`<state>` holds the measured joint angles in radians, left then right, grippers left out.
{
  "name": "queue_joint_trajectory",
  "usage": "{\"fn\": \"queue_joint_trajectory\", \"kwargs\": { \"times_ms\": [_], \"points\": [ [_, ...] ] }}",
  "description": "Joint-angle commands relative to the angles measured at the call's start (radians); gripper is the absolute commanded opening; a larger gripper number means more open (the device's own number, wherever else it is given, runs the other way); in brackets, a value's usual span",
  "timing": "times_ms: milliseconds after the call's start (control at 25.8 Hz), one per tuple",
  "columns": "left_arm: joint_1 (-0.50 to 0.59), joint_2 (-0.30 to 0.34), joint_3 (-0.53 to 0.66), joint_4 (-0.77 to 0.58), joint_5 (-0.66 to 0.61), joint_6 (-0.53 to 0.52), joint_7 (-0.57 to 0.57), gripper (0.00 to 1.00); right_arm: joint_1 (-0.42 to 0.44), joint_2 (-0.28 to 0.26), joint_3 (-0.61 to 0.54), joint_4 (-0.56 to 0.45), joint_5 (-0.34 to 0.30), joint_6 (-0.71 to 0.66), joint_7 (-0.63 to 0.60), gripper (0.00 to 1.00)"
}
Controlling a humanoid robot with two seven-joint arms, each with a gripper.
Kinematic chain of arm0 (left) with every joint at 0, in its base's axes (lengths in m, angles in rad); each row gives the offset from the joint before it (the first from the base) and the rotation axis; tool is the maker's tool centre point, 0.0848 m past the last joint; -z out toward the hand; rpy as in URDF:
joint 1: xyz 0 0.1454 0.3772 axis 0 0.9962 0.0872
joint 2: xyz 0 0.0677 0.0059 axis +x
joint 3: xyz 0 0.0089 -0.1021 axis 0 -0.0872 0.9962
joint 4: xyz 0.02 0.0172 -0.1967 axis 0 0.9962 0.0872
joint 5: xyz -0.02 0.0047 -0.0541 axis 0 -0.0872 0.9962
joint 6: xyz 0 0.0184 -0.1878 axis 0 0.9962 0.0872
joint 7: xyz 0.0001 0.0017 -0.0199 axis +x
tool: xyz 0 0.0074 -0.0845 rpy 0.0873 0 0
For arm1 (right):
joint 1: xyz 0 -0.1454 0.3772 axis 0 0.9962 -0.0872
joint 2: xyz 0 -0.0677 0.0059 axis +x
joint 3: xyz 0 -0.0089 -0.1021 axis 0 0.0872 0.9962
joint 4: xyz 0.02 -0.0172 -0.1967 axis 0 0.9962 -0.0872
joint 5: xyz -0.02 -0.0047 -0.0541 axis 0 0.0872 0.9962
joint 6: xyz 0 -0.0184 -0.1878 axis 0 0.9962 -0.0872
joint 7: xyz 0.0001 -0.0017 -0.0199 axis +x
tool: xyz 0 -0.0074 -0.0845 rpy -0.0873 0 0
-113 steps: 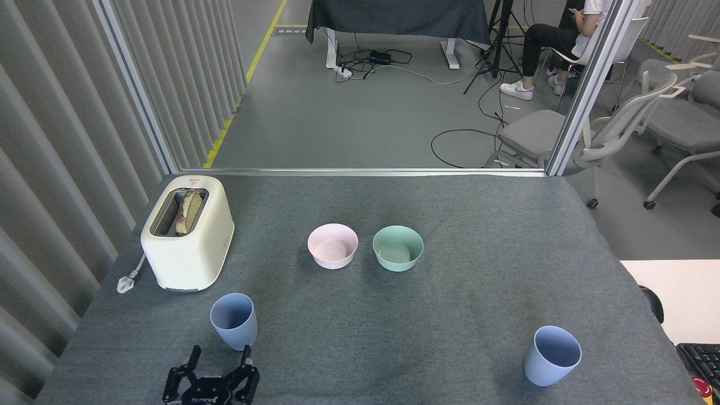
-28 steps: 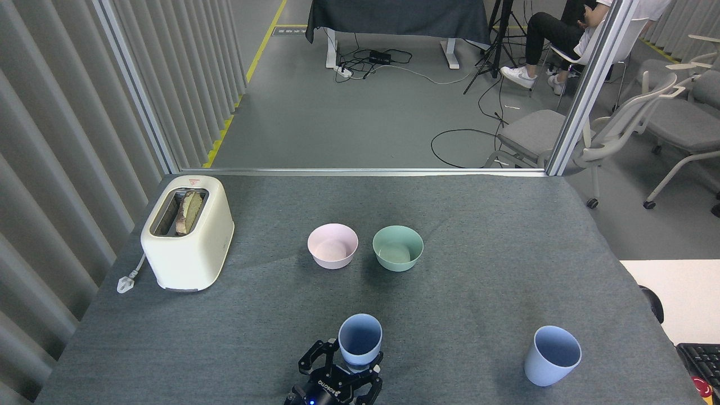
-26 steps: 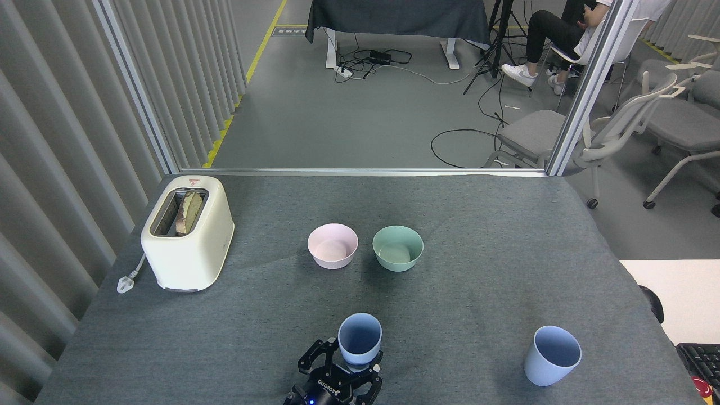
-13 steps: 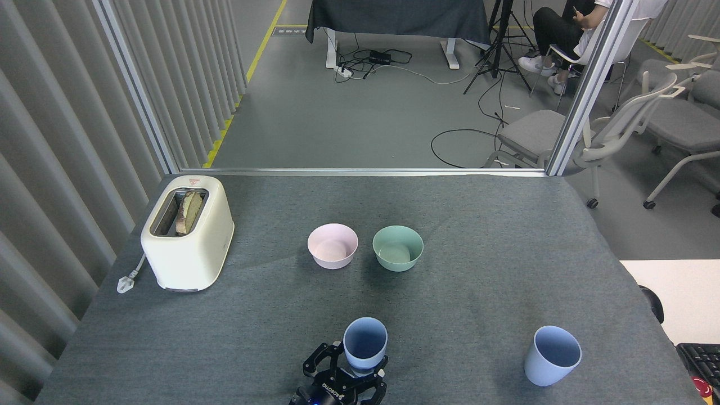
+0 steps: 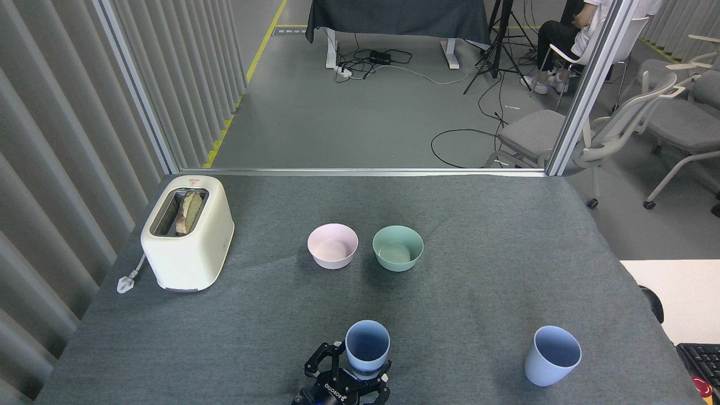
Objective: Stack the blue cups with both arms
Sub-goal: 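Lower the blue cup onto the table and open the left gripper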
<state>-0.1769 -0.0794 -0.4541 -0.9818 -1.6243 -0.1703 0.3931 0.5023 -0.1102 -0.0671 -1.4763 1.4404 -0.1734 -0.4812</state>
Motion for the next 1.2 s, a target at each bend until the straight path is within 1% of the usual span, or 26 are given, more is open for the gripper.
{"fn": "queue_joint_trajectory", "kwargs": {
  "times_ms": [0, 271, 503, 542, 619, 774, 852, 968, 1084, 1161],
  "points": [
    [0.002, 0.000, 0.000, -0.001, 0.004, 0.000, 0.000, 0.99, -0.001, 0.000, 0.000, 0.002, 0.000, 0.000, -0.001, 1.00],
    [0.014, 0.003, 0.005, -0.011, 0.012, -0.002, 0.001, 1.00, -0.001, 0.000, 0.000, 0.002, 0.000, 0.000, -0.001, 1.00],
    [0.085, 0.013, 0.014, -0.047, 0.012, 0.000, 0.007, 1.00, -0.001, 0.000, 0.001, 0.002, 0.000, 0.000, -0.001, 1.00],
    [0.097, 0.021, 0.014, -0.052, 0.012, 0.000, 0.009, 1.00, -0.001, 0.000, 0.003, 0.002, 0.002, 0.000, -0.001, 1.00],
    [0.131, 0.041, 0.020, -0.103, 0.012, 0.002, 0.007, 1.00, -0.001, 0.000, 0.003, 0.002, 0.002, 0.000, -0.001, 1.00],
    [0.223, 0.062, 0.104, -0.221, 0.014, -0.003, 0.000, 1.00, 0.004, 0.001, -0.005, 0.002, 0.002, -0.005, -0.001, 1.00],
    [0.266, 0.089, 0.143, -0.270, 0.014, -0.002, -0.002, 1.00, 0.018, 0.001, -0.017, 0.002, -0.002, -0.009, -0.002, 1.00],
    [0.338, 0.113, 0.204, -0.348, 0.014, 0.000, -0.002, 1.00, 0.025, 0.001, -0.083, 0.002, 0.000, -0.017, -0.007, 1.00],
    [0.402, 0.115, 0.270, -0.403, 0.014, -0.002, -0.002, 1.00, 0.005, -0.008, -0.120, 0.048, 0.009, -0.018, 0.001, 1.00],
    [0.432, 0.115, 0.296, -0.416, 0.014, -0.002, -0.002, 1.00, -0.050, -0.034, -0.117, 0.070, 0.012, -0.014, 0.006, 1.00]
  ]
}}
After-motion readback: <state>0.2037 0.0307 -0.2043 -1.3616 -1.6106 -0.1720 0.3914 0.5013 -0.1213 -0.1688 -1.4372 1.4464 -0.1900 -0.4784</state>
